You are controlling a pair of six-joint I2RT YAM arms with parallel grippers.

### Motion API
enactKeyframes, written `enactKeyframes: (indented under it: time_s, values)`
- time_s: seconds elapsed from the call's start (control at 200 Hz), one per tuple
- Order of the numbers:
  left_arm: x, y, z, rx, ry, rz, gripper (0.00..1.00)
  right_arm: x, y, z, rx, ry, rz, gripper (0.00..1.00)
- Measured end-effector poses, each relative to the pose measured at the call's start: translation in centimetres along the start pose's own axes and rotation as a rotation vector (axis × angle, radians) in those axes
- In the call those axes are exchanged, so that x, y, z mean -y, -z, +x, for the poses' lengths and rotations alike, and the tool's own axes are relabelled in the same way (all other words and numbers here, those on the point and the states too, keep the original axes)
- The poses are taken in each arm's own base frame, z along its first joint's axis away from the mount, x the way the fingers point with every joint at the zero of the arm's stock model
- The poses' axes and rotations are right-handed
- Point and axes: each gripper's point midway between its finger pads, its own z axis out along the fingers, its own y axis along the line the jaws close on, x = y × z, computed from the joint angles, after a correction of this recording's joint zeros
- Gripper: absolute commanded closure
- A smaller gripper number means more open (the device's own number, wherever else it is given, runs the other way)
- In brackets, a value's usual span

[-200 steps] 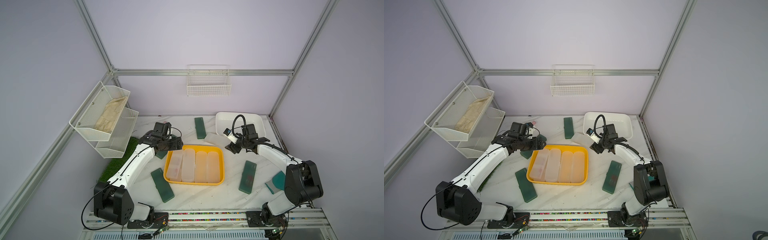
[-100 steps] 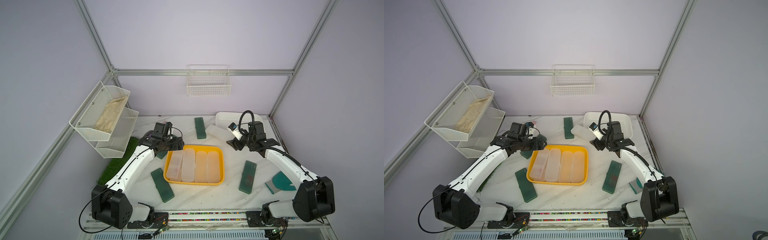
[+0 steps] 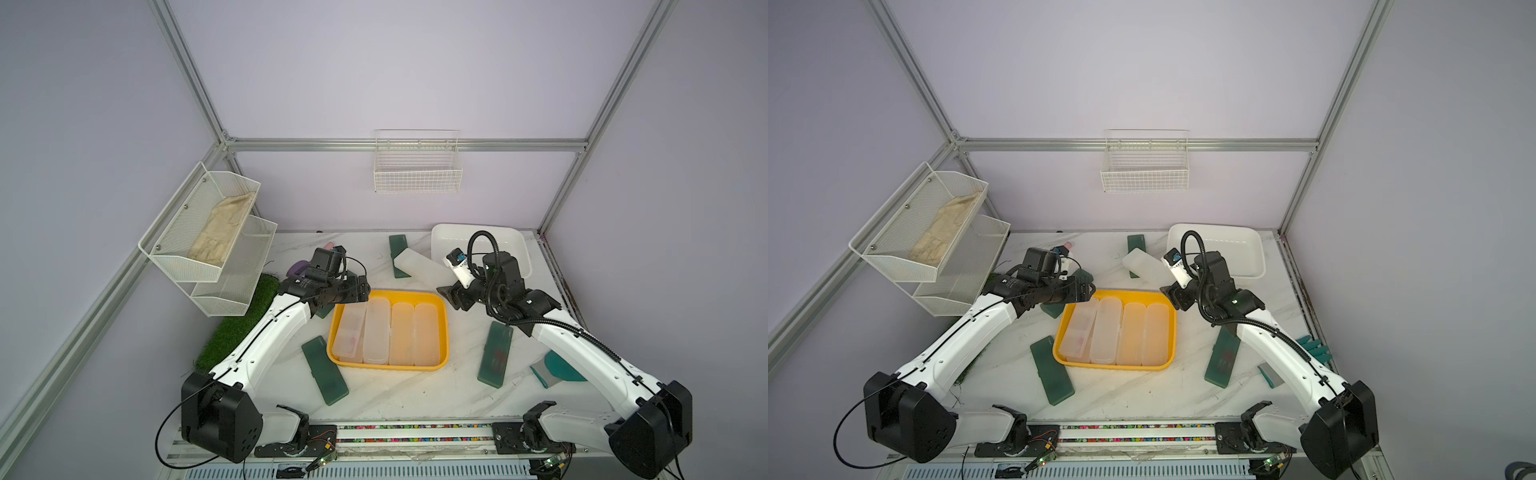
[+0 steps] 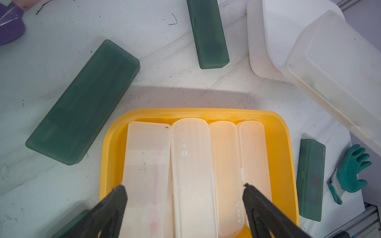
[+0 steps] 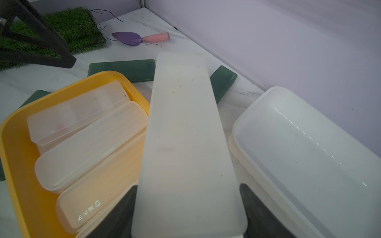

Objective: Place the pencil cases by color into the storage box
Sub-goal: Pick up the pencil case from the center of the board, then place the pencil case at the storage box.

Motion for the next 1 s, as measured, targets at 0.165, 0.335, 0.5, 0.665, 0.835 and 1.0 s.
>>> enactKeyframes:
  time_s: [0.165, 0.335, 0.5, 0.665, 0.835, 1.0]
  values:
    - [-0.2, 0.1, 0.0, 0.015, 0.007, -0.005, 0.10, -1.1, 0.8, 1.8, -0.030, -0.115, 0.059, 0.59]
    - [-0.2, 0.2, 0.3, 0.022, 0.011, -0.005, 0.11, -2.1, 2.1, 2.8, -0.033, -0.223, 0.104, 0.60]
    - [0.0, 0.3, 0.3, 0.033, 0.013, 0.000, 0.10, -3.7, 2.9, 3.2, -0.031, -0.300, 0.109, 0.61]
    - [0.1, 0.3, 0.3, 0.039, 0.014, -0.002, 0.10, -5.5, 3.3, 4.4, -0.075, -0.362, 0.120, 0.61]
    - [0.2, 0.9, -0.1, 0.066, 0.016, 0.000, 0.10, -8.0, 3.3, 5.5, -0.118, -0.409, 0.127, 0.61]
    - [0.5, 1.5, -0.4, 0.088, 0.018, 0.009, 0.10, -11.3, 1.8, 7.8, -0.202, -0.399, 0.166, 0.60]
